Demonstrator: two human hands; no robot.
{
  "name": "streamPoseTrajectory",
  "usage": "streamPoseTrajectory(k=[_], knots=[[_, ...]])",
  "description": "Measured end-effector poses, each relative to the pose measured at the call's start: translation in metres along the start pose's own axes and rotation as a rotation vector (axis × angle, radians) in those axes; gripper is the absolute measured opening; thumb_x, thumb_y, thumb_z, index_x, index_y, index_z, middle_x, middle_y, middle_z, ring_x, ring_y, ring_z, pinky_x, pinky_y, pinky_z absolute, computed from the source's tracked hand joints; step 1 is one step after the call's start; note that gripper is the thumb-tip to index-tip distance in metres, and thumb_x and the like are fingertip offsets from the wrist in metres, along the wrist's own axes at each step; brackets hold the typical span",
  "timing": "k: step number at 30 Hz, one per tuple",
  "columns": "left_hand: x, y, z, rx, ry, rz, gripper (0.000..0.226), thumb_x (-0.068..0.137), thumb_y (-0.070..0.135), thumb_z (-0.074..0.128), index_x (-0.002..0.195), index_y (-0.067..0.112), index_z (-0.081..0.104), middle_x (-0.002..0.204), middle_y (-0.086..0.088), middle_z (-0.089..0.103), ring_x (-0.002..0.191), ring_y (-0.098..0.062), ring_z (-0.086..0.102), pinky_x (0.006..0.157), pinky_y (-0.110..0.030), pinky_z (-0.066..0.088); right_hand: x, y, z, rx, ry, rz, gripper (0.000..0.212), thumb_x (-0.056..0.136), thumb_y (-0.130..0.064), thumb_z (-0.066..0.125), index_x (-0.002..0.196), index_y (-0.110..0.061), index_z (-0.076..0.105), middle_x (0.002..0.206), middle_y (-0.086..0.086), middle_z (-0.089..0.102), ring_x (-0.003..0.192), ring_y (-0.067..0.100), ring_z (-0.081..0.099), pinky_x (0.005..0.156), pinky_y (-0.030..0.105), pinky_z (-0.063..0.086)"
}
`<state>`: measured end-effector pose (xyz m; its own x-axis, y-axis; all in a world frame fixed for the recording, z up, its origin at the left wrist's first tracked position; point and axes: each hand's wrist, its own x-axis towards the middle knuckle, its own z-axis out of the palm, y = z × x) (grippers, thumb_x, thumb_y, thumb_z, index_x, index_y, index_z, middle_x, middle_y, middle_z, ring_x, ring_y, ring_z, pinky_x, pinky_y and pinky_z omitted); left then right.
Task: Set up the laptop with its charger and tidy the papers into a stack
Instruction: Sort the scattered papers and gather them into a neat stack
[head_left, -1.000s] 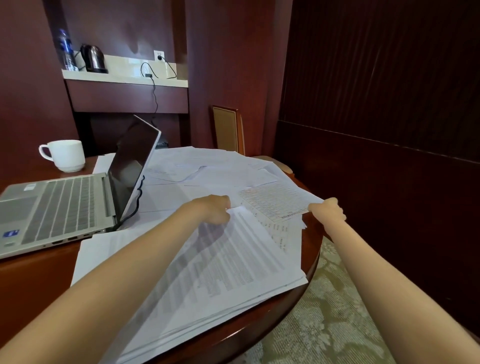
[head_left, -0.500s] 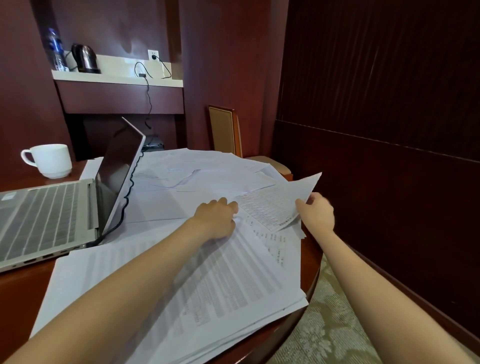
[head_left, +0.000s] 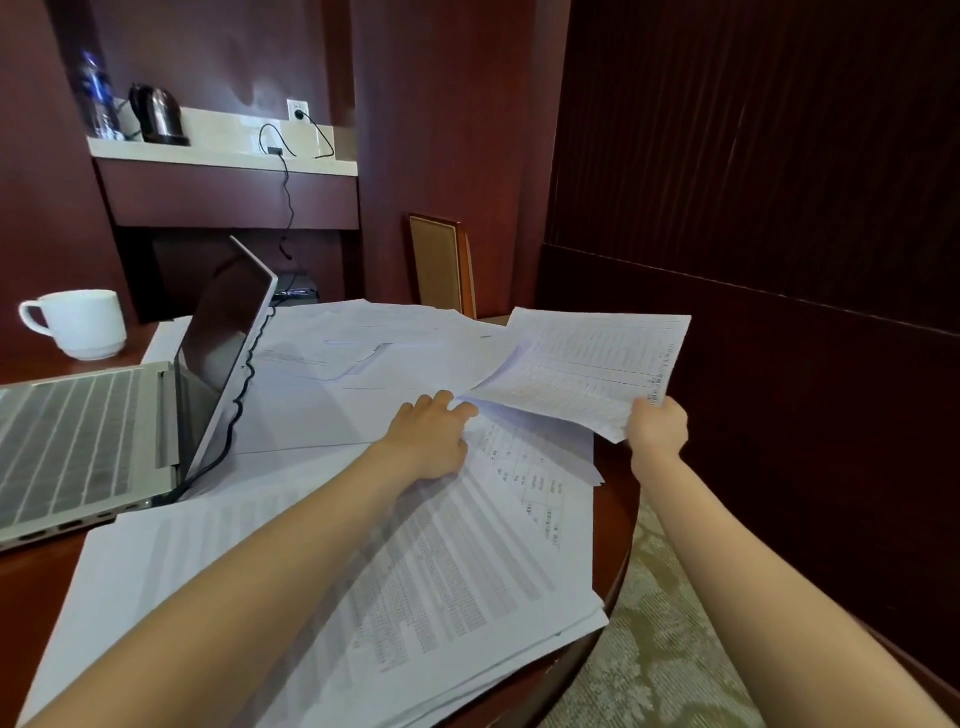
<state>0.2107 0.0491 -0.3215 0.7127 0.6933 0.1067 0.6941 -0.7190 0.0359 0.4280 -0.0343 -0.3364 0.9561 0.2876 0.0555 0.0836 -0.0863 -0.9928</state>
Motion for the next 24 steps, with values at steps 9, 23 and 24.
streamPoseTrajectory(k=[9, 23, 24], knots=[[0.006, 0.018, -0.009, -0.003, 0.04, 0.031, 0.053, 0.093, 0.021, 0.044, 0.143, 0.02, 0.025, 0.145, -0.009, 0.028, 0.127, -0.029, 0.035, 0.102, -0.038, 0.03, 0.005, -0.013, -0.033, 0.219, 0.216, 0.012, 0.029, 0.099, -0.015, 0.039, 0.12, -0.003, 0.054, 0.121, 0.012, 0.058, 0.11, 0.028, 0.057, 0.086, 0.034, 0.048], [-0.001, 0.056, -0.05, -0.024, 0.276, 0.184, 0.049, 0.091, 0.011, 0.046, 0.138, 0.021, 0.037, 0.144, -0.006, 0.034, 0.127, -0.026, 0.039, 0.101, -0.036, 0.033, -0.012, -0.047, -0.062, 0.366, 0.144, -0.067, 0.028, 0.098, -0.015, 0.042, 0.12, -0.004, 0.055, 0.121, 0.009, 0.057, 0.107, 0.022, 0.057, 0.089, 0.034, 0.048], [-0.002, 0.059, -0.054, -0.042, 0.322, 0.203, 0.048, 0.089, 0.008, 0.045, 0.135, 0.02, 0.041, 0.142, -0.006, 0.036, 0.125, -0.025, 0.04, 0.099, -0.036, 0.034, -0.014, -0.047, -0.063, 0.364, 0.099, -0.064, 0.028, 0.097, -0.015, 0.043, 0.12, -0.004, 0.055, 0.119, 0.009, 0.057, 0.104, 0.02, 0.056, 0.085, 0.033, 0.049]])
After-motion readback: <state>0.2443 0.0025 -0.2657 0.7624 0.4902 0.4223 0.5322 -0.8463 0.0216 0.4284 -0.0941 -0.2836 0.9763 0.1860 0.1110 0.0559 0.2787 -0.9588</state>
